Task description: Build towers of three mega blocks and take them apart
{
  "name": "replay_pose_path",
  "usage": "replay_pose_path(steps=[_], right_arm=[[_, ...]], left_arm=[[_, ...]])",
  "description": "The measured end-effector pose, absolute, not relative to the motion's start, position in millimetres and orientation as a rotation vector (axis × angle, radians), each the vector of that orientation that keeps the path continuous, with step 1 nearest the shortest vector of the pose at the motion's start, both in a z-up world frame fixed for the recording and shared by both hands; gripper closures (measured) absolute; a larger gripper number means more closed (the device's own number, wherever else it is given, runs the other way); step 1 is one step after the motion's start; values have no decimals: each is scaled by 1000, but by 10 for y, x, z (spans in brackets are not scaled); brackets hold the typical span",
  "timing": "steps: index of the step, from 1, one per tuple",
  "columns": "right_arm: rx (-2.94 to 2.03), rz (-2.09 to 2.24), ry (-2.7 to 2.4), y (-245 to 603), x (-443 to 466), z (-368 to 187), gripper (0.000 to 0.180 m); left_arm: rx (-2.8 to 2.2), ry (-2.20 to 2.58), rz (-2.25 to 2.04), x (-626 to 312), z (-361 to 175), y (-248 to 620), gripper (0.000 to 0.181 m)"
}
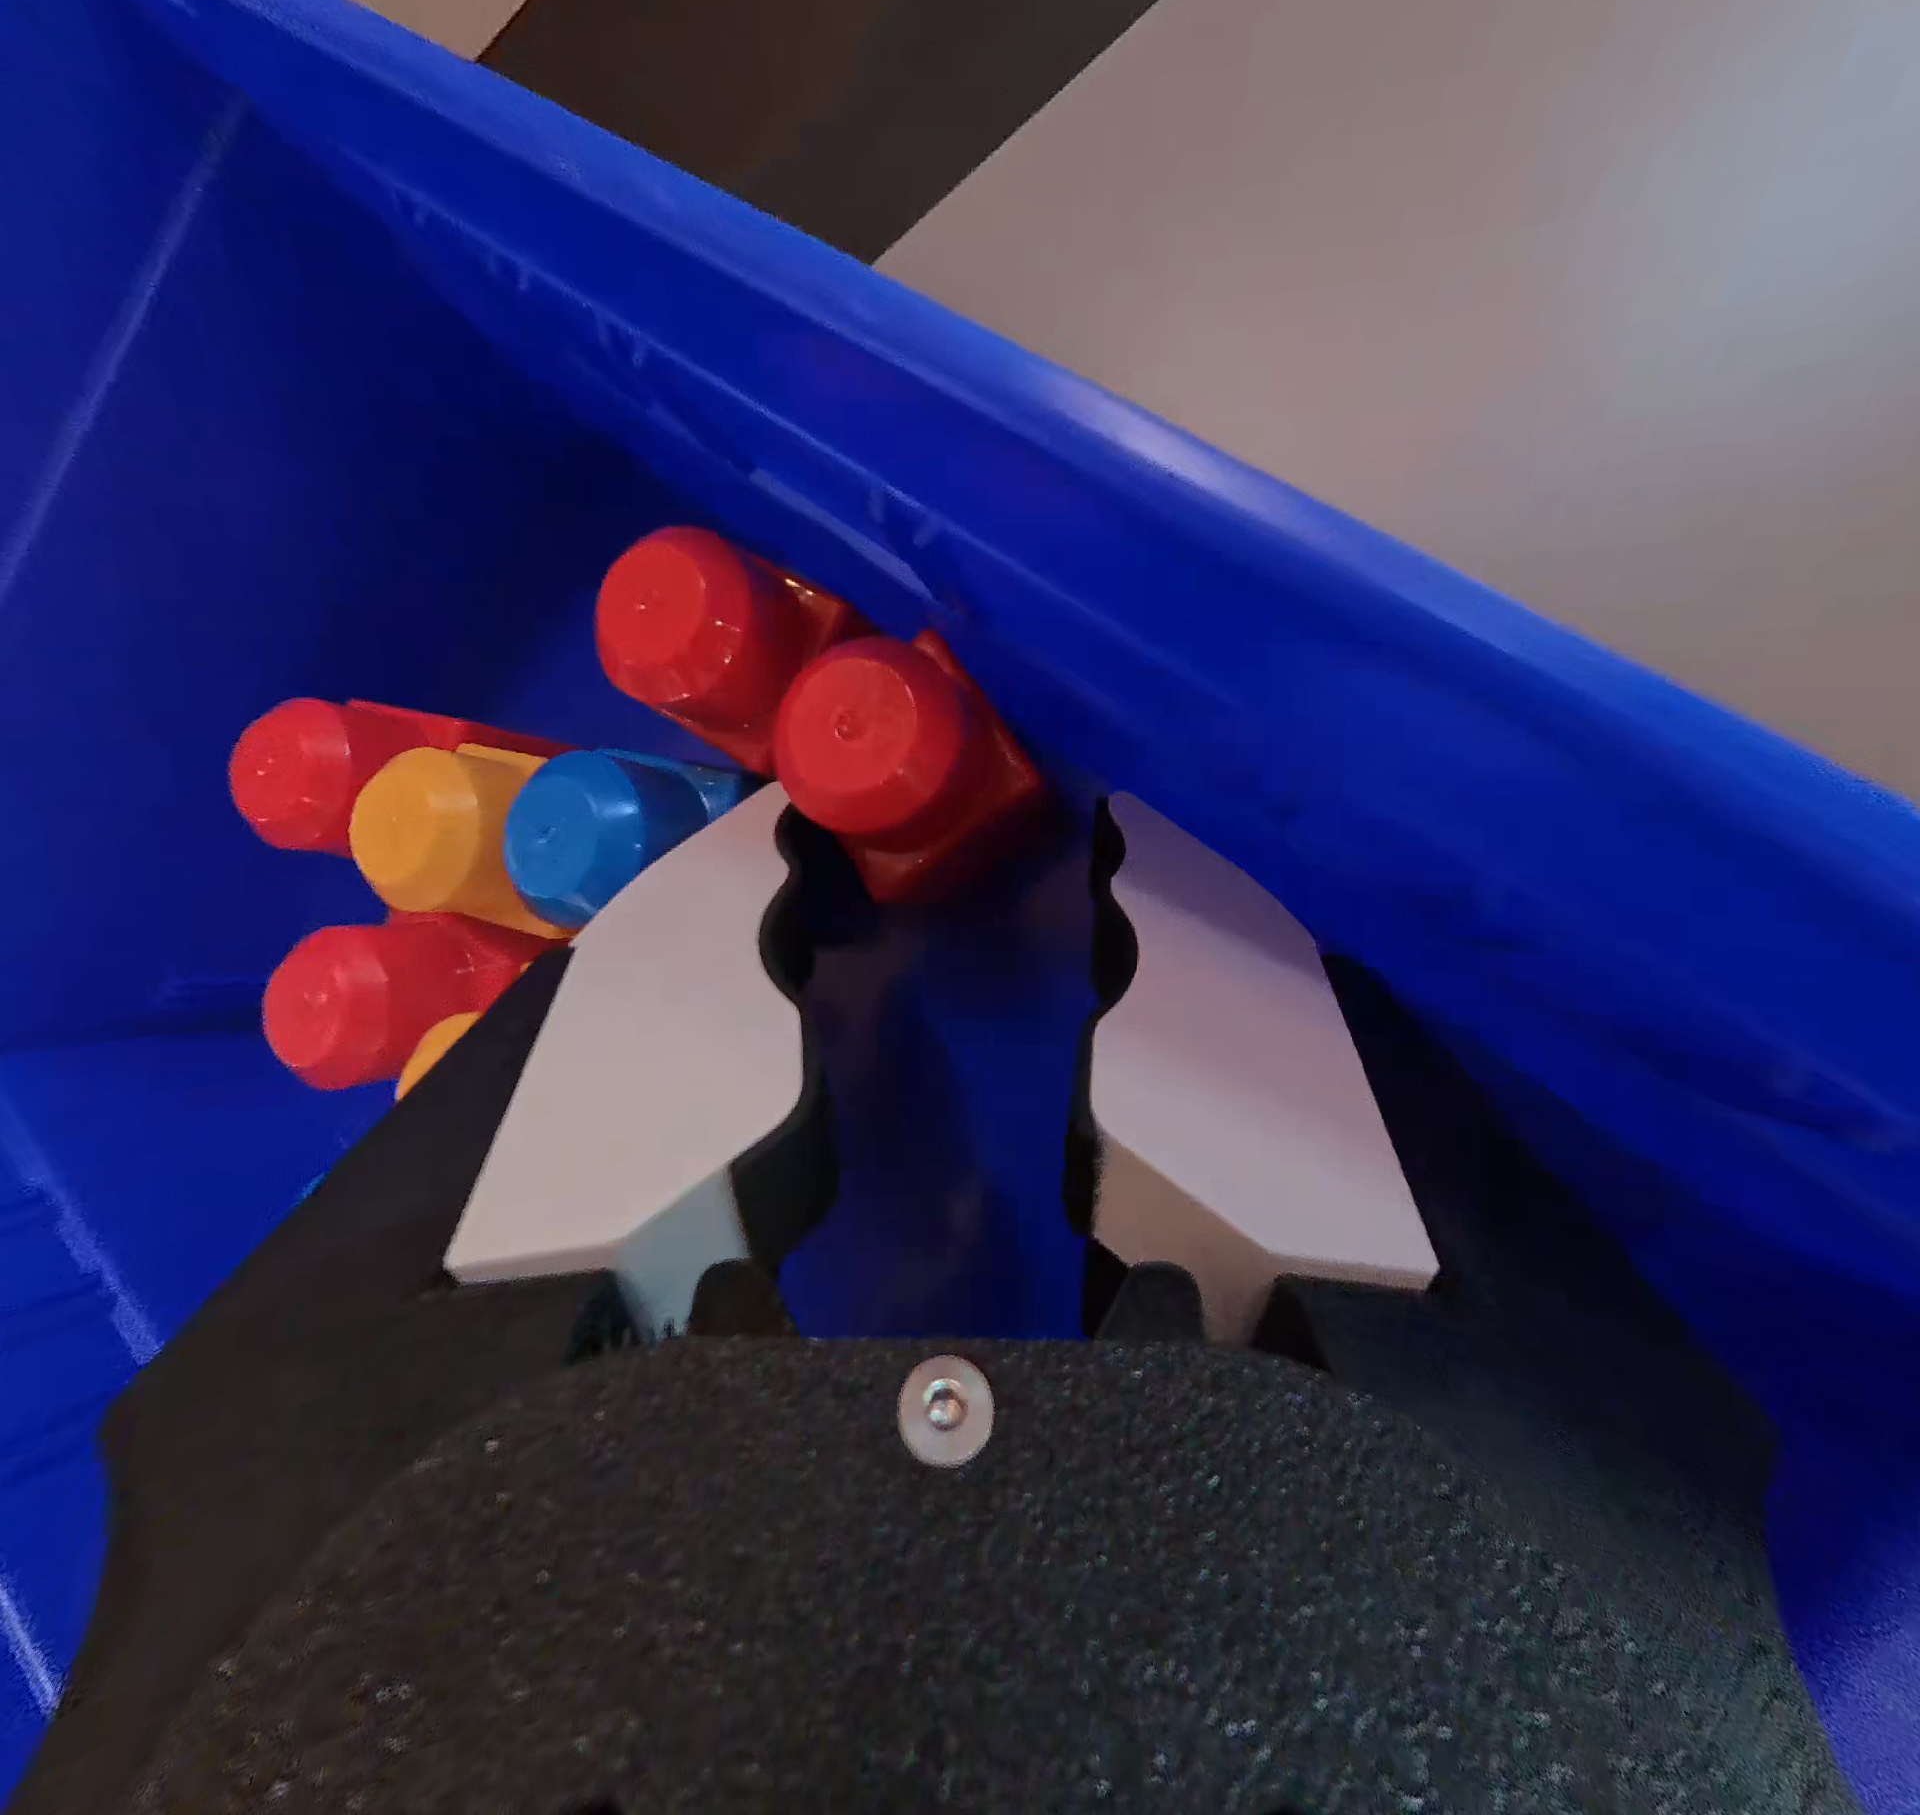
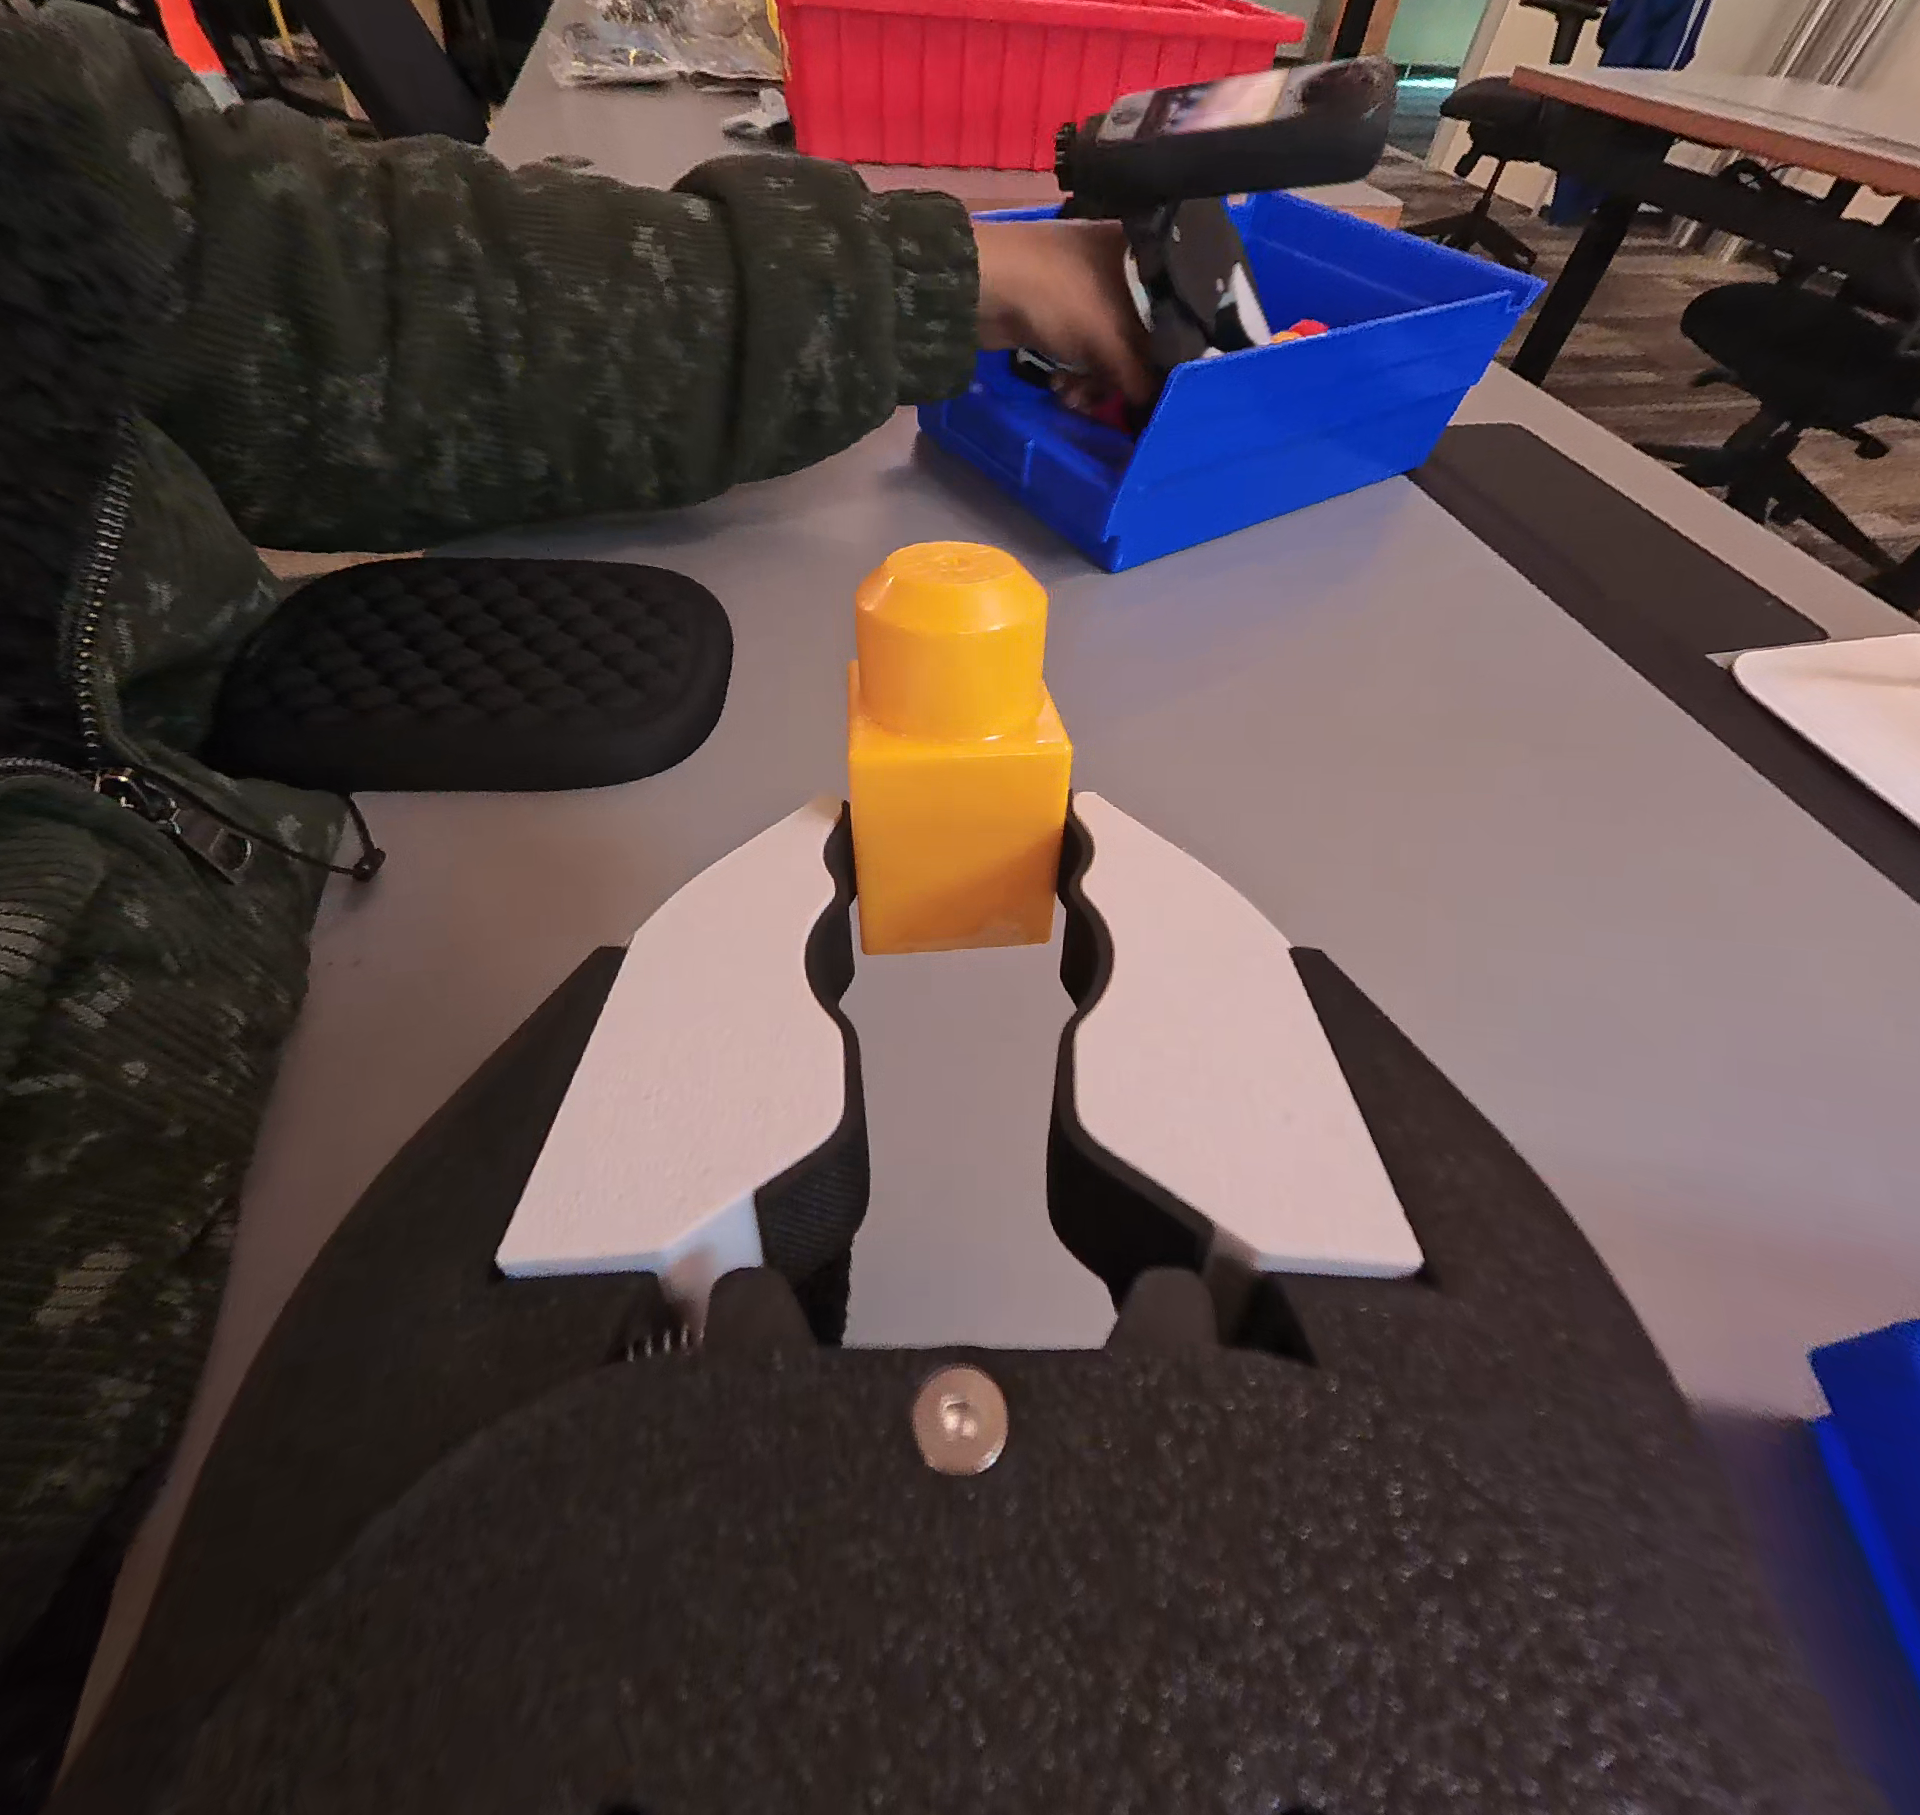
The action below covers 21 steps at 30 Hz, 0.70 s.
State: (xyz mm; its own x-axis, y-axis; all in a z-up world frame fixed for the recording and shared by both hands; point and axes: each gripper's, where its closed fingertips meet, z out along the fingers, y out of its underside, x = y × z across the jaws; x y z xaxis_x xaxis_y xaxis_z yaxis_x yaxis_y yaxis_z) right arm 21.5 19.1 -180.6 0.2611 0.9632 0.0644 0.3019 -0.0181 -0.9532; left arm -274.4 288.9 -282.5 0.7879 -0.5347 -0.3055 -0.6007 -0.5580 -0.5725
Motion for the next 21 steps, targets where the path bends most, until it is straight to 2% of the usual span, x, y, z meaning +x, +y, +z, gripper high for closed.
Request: replay_pose_path(steps=[8,13,17,21], right_arm=[[-1533,833,-1246,168,191,-1867,143],[-1534,824,-1193,236,232,-1812,143],[-1577,873,-1202,220,178,-1868,143],[-1593,981,-1255,66,52,-1925,143]], left_arm=[[-2212,833,112,-2765,-2697,2851,136],[-1944,712,41,-2689,-1881,2558,138],[-1561,939,-364,-1924,-1139,1801,138],[-1208,1261,-887,-1080,-912,720,138]])
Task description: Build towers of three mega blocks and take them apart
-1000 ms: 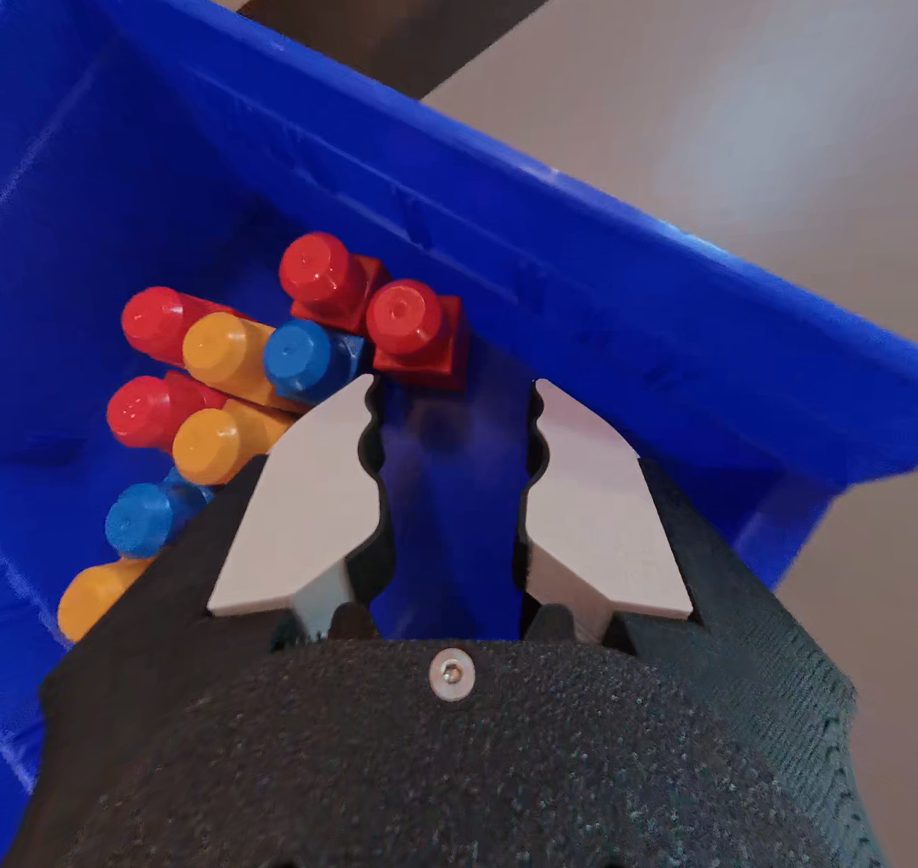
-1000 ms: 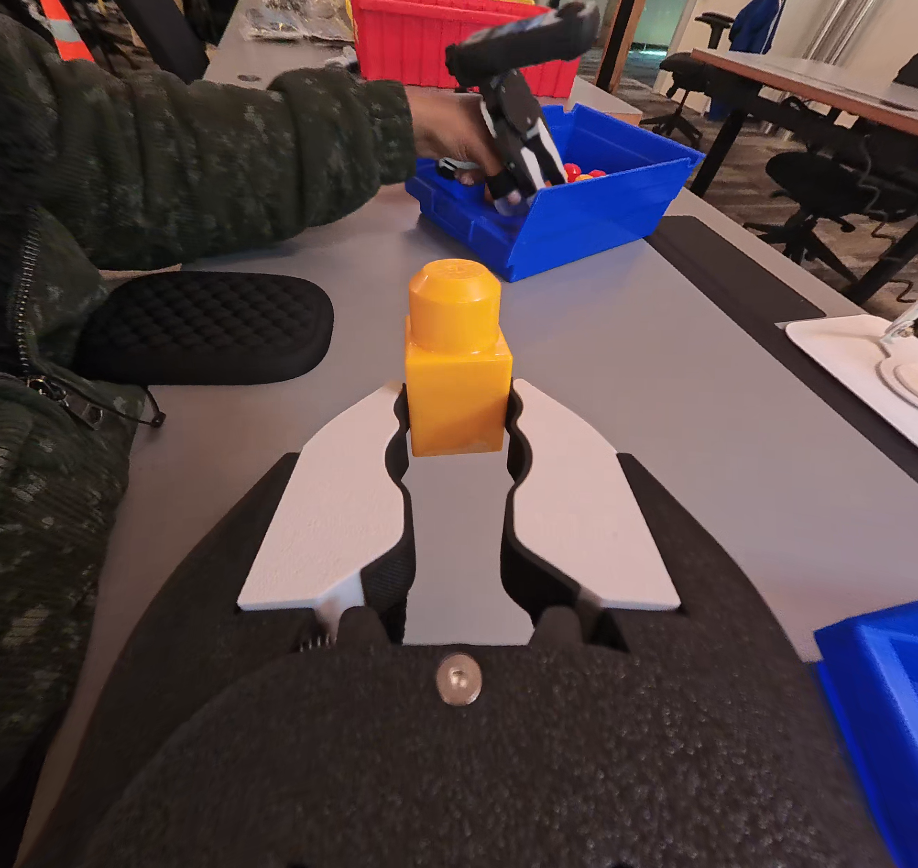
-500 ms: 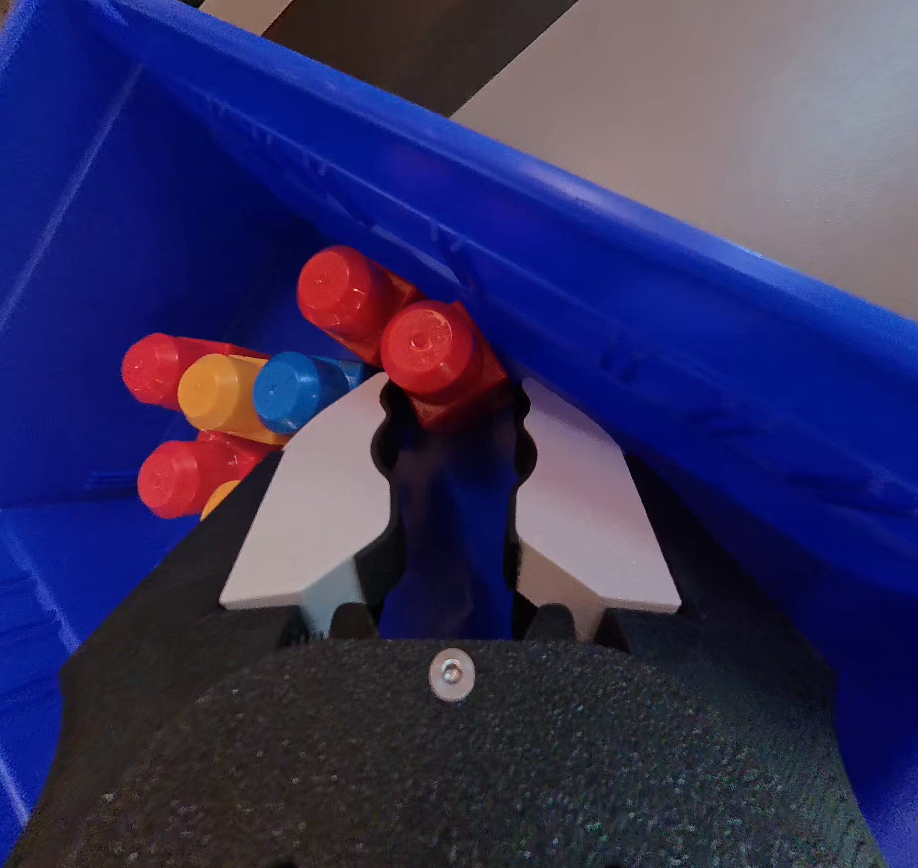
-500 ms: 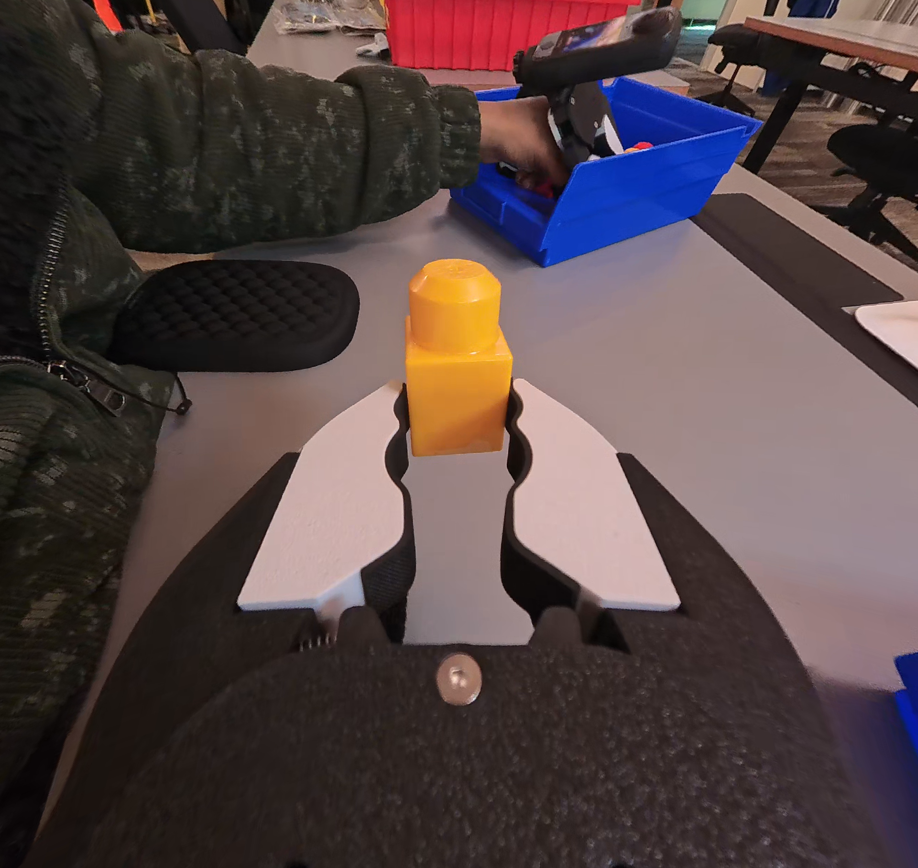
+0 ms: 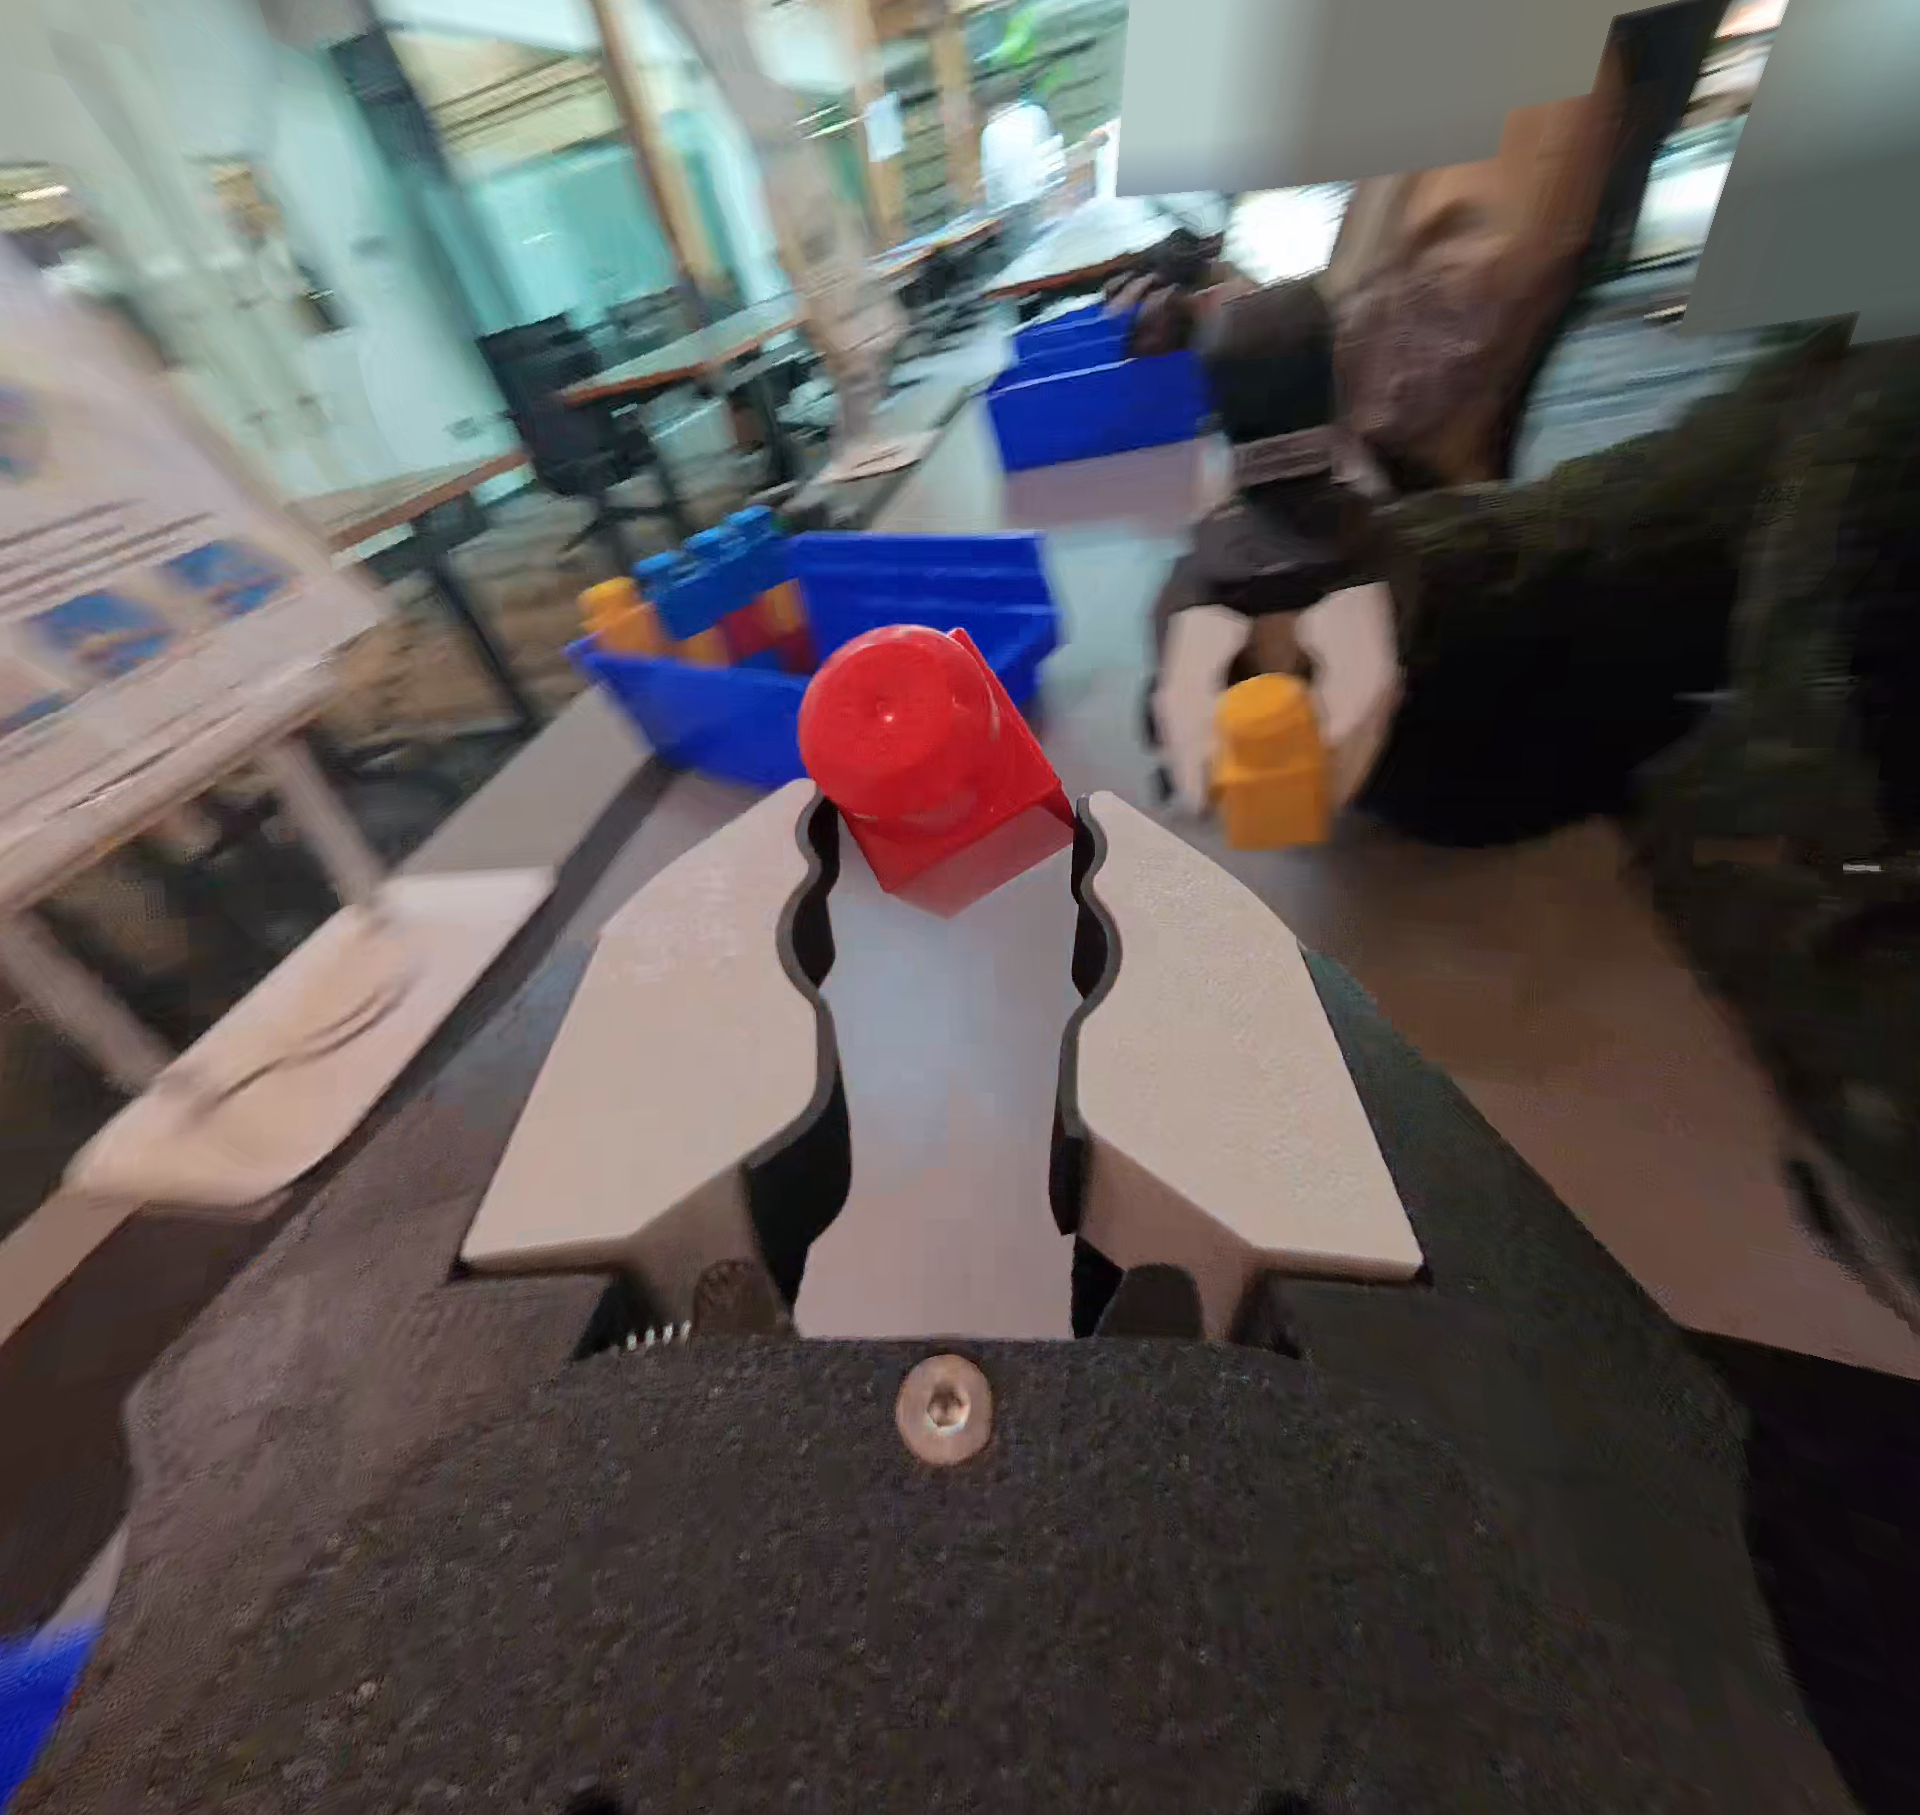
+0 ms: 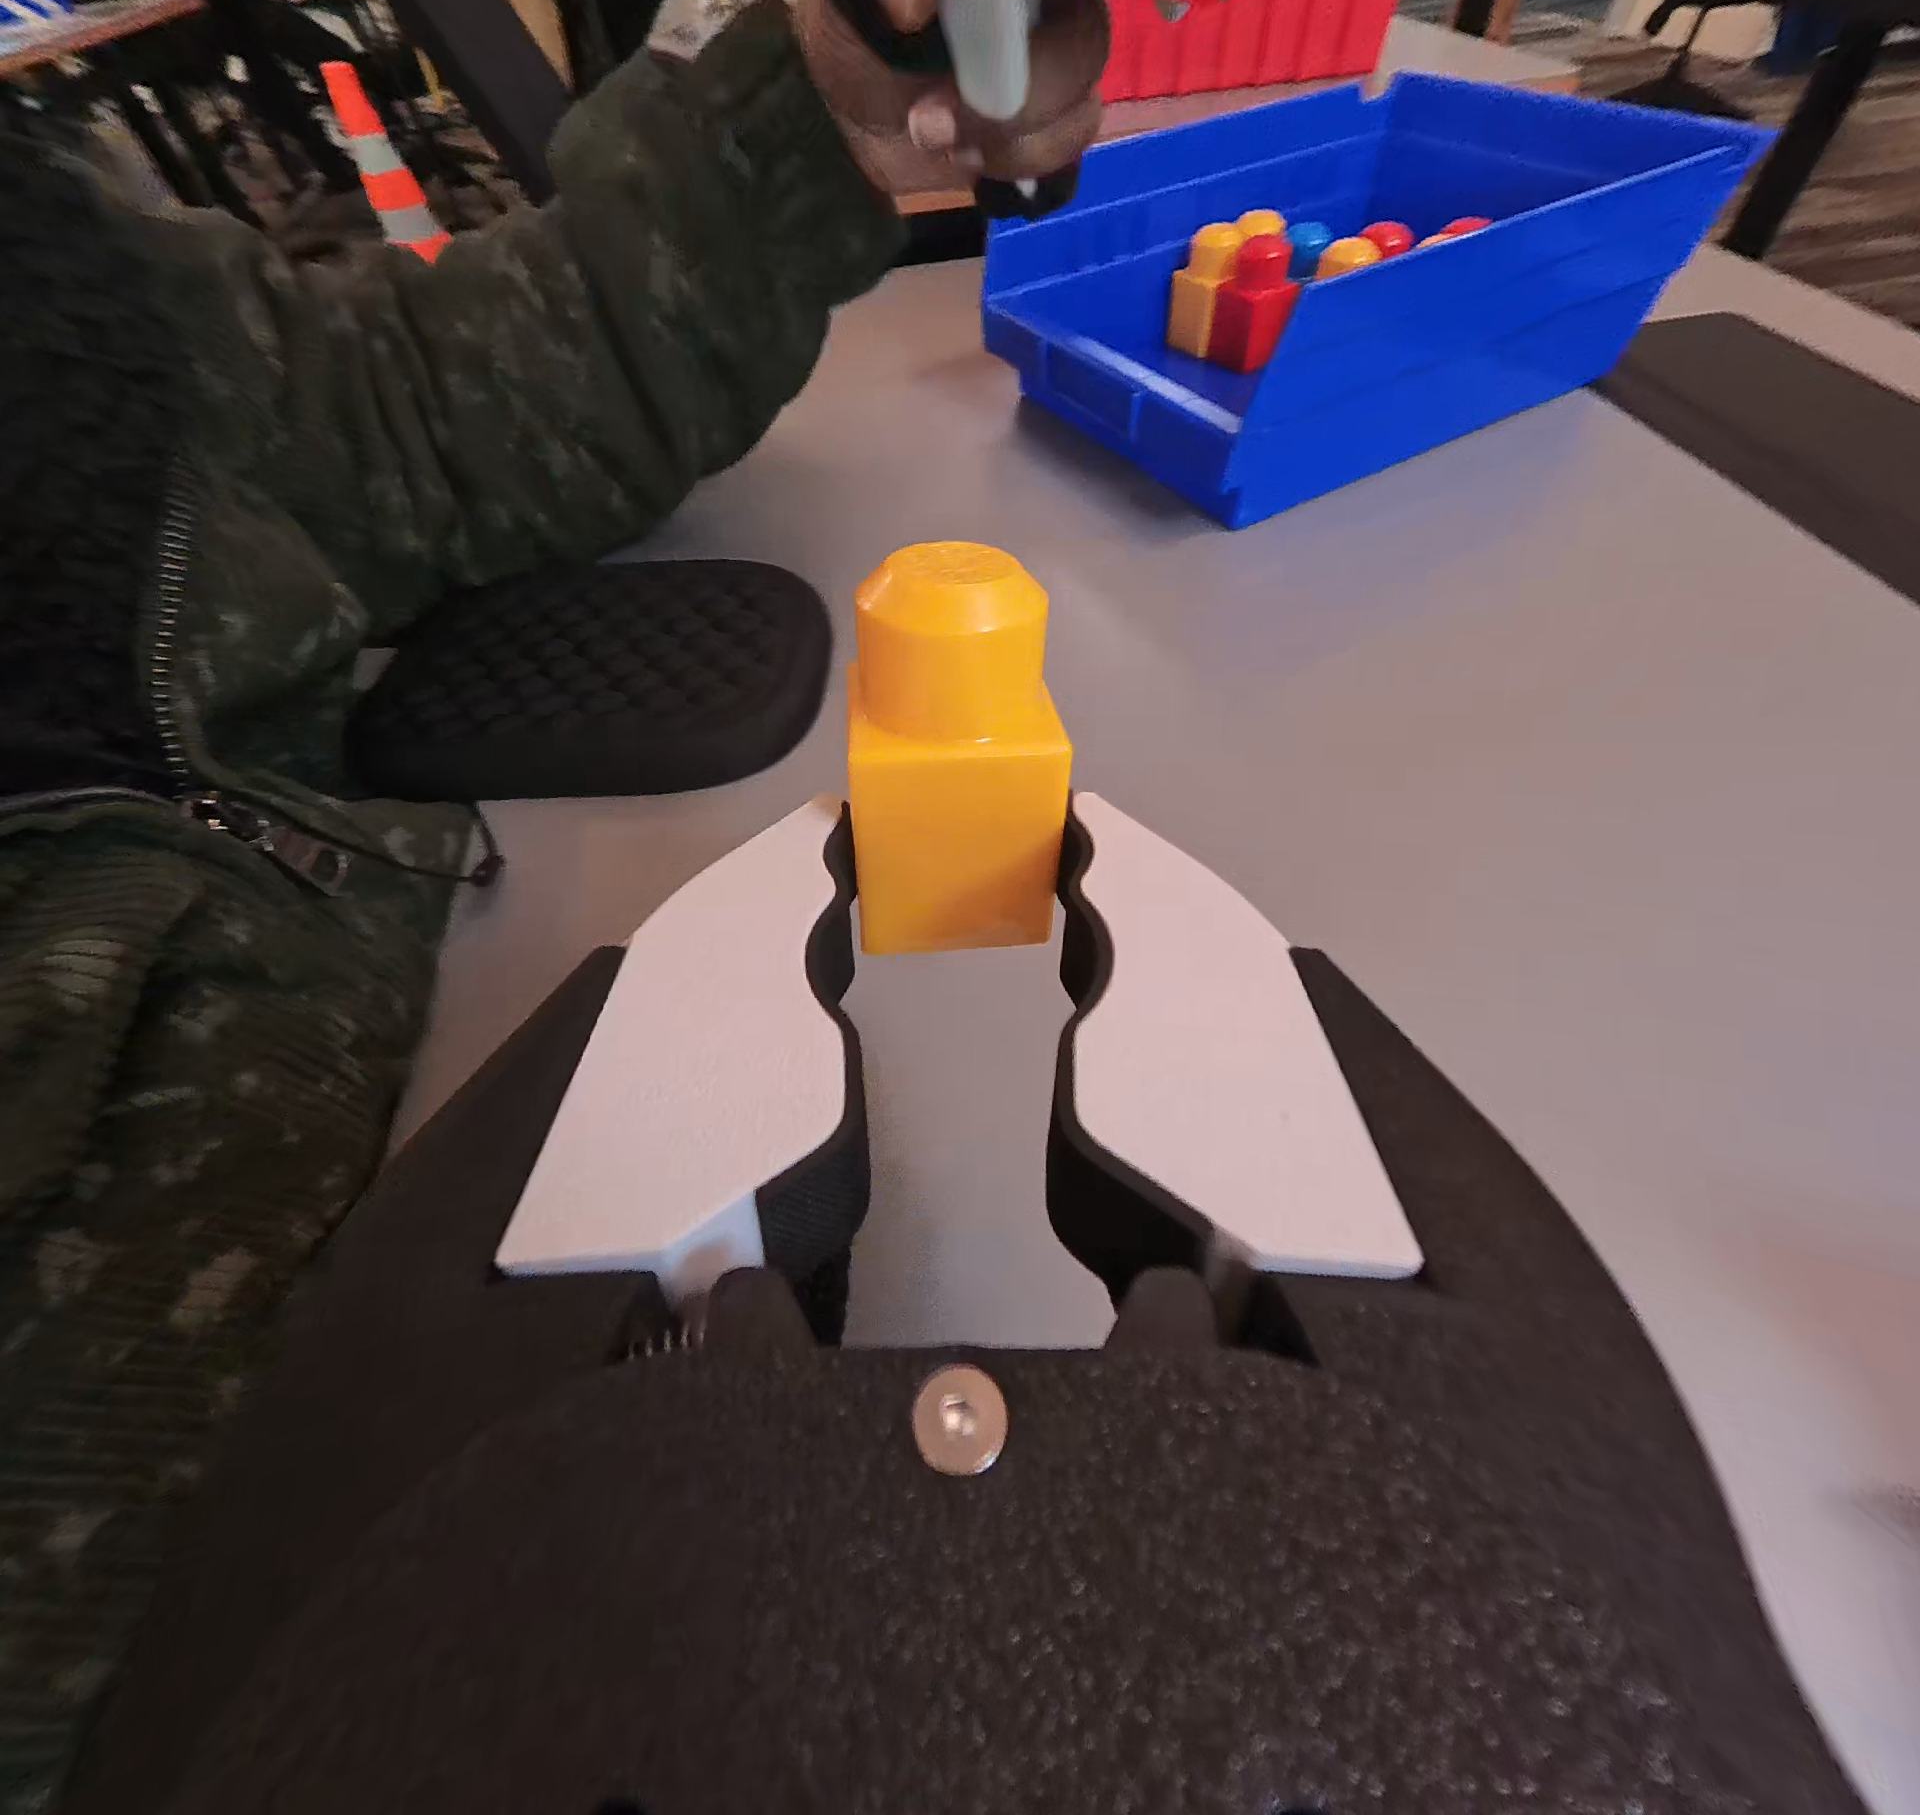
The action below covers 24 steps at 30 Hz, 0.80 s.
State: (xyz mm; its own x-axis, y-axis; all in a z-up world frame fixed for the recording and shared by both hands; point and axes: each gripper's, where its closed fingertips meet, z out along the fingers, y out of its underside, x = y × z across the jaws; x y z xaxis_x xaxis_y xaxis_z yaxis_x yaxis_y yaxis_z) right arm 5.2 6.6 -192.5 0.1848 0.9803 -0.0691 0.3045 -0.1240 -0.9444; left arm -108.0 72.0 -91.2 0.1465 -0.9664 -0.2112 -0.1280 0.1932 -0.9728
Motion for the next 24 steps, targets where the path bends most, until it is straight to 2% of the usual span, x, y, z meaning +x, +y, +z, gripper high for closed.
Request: replay_pose_path(steps=[4,10,24], right_arm=[[-1609,1095,-1298,-89,-52,-1965,143],[-1656,1060,-1378,-185,-147,-2124,143],[-1852,848,-1494,-150,-102,-2495,143]], left_arm=[[-1129,1462,-1158,-571,-1204,174,138],[-1196,1677,-1225,-203,-1723,-92,139],[-1324,1759,-1114,-149,-1962,-81,139]])
